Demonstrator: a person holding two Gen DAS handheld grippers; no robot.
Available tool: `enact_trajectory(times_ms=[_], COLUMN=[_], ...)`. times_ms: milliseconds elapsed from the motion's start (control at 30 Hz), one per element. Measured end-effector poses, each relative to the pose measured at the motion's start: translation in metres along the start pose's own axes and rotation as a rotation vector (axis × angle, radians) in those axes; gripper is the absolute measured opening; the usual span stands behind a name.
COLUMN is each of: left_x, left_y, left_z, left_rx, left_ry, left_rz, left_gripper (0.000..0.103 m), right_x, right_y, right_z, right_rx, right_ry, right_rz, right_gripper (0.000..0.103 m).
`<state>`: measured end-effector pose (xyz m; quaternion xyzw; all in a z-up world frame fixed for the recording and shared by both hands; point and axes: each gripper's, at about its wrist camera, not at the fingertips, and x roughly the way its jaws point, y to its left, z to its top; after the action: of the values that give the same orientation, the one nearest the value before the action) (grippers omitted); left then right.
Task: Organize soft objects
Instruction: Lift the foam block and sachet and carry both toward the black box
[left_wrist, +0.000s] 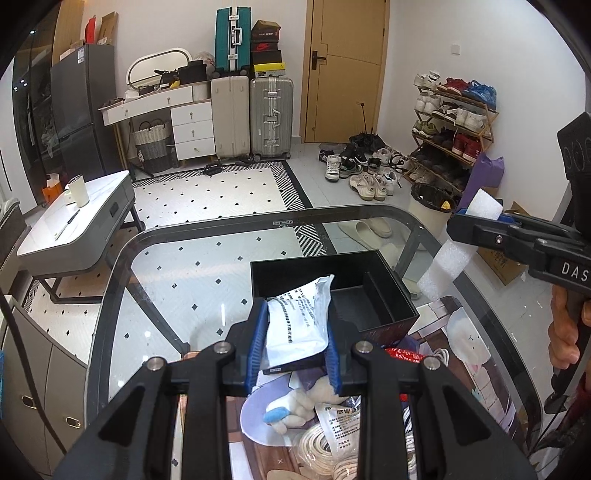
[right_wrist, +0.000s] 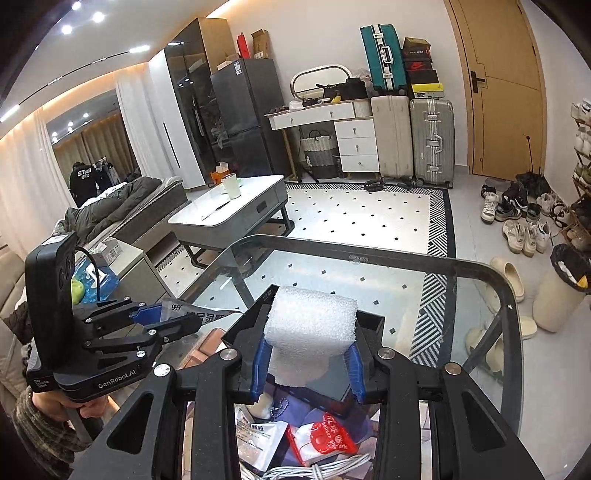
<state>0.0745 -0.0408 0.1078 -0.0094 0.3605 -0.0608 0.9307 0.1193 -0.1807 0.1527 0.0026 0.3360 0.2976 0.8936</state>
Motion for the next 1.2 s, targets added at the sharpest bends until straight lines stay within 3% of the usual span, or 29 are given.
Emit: enact_trajectory(times_ms=[333,600,1200], left_x=[0.015,0.031,0.069], left_y=[0.003,0.001,0.007], left_z=[0.010,0.011,0.015], left_rx=[-0.028,-0.018,-0.002], left_ry=[0.021,0.045,0.105], left_rz=[0.014,0.015,-0.020], left_gripper=[0.026,0.026,0.026], right_x=[0.005,0.045,0.094], right_y=[-0.008,-0.008,-0.016], right_z=[0.054,0.041,0.014], right_rx=[-0.065,-0.044,0.024], right_ry=[0.019,0.074,0.144], right_rz=[0.006,0.042,0.067], right_gripper=[0.035,0.035,0.035])
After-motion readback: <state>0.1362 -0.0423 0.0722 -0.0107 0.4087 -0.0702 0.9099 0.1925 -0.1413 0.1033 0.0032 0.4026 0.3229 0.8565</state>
